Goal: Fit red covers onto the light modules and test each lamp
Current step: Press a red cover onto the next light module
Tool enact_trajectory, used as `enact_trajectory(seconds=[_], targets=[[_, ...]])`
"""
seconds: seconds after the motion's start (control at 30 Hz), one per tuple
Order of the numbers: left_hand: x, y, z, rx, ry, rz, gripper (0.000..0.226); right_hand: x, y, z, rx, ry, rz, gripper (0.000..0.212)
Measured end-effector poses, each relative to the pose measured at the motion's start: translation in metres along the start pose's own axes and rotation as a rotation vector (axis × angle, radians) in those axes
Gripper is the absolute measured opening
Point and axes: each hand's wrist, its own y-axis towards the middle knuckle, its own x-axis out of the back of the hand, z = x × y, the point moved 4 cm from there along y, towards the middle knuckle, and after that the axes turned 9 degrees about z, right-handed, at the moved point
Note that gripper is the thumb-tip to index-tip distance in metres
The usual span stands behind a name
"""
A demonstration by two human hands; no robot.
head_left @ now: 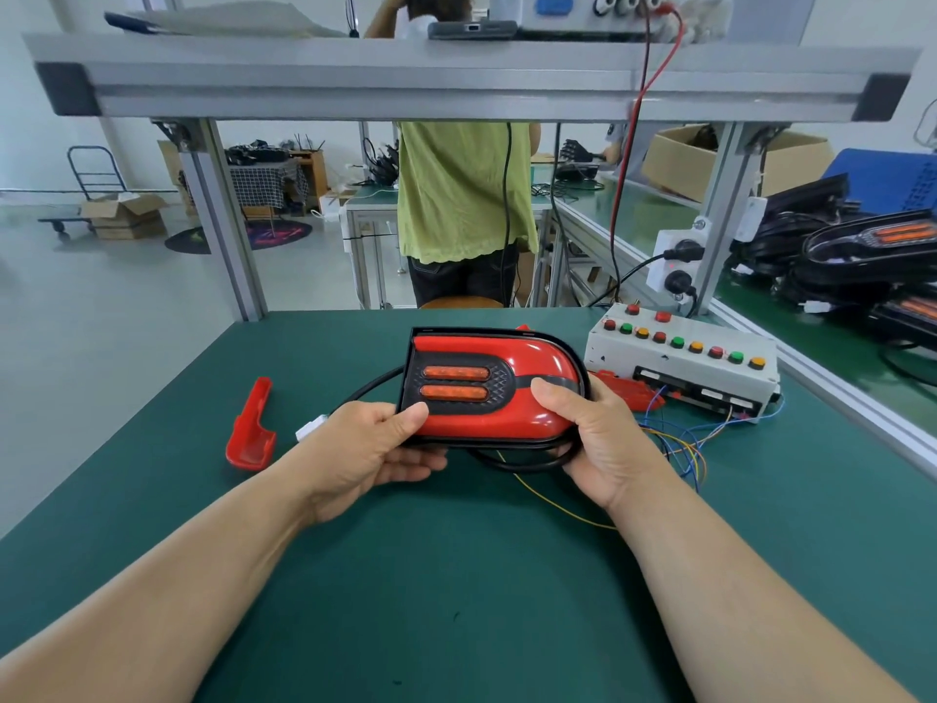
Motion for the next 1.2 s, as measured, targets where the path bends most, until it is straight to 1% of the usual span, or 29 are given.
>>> enact_trajectory(seconds=[0.1, 0.17, 0.23, 0.33, 0.57, 0.73, 0.8, 0.83, 0.87, 0.9, 0.93, 0.97, 1.03, 1.1, 1.2], targets=[[0.002, -0.001, 0.001, 0.009, -0.009, 0.034, 0.054, -0.002, 0.0, 0.0, -0.005, -0.006, 0.021, 0.058], [0.002, 0.0, 0.002, 0.016, -0.003, 0.039, 0.051, -0.002, 0.0, 0.001, -0.007, -0.005, 0.053, 0.054], [0.005, 0.0, 0.003, 0.018, -0.014, 0.03, 0.048, -0.003, -0.002, 0.003, -0.034, 0.005, 0.124, 0.049], [0.01, 0.0, 0.003, 0.028, -0.047, 0.033, 0.047, -0.005, -0.004, 0.004, -0.071, -0.007, 0.242, 0.058], [0.012, -0.001, 0.003, 0.039, -0.07, 0.049, 0.048, -0.008, -0.004, 0.006, -0.034, -0.084, 0.225, 0.07], [0.013, -0.003, 0.0, 0.063, -0.044, 0.048, 0.047, -0.009, -0.004, 0.006, -0.029, -0.069, 0.209, 0.064], [0.014, -0.004, -0.002, 0.06, 0.05, 0.003, 0.044, -0.008, -0.004, 0.004, -0.043, -0.021, 0.203, 0.054], [0.016, -0.004, -0.004, 0.031, 0.142, -0.057, 0.037, -0.007, -0.004, 0.003, -0.052, 0.01, 0.195, 0.049], [0.018, -0.004, -0.008, -0.021, 0.274, -0.149, 0.029, -0.006, -0.003, 0.002, -0.059, 0.036, 0.188, 0.045], [0.021, -0.004, -0.013, -0.092, 0.432, -0.255, 0.028, -0.006, -0.002, 0.001, -0.064, 0.049, 0.18, 0.043], [0.021, -0.005, -0.016, -0.17, 0.585, -0.335, 0.033, -0.005, -0.002, 0.0, -0.068, 0.055, 0.176, 0.042], [0.02, -0.006, -0.018, -0.249, 0.697, -0.373, 0.038, -0.005, -0.002, -0.001, -0.072, 0.061, 0.173, 0.042], [0.014, -0.009, -0.02, -0.382, 0.808, -0.38, 0.04, -0.006, -0.001, -0.002, -0.075, 0.079, 0.166, 0.044], [0.007, -0.012, -0.021, -0.48, 0.882, -0.377, 0.032, -0.006, -0.001, -0.004, -0.078, 0.086, 0.157, 0.044], [-0.006, -0.013, -0.021, -0.548, 0.954, -0.347, 0.021, -0.008, 0.0, -0.006, -0.075, 0.07, 0.141, 0.046]])
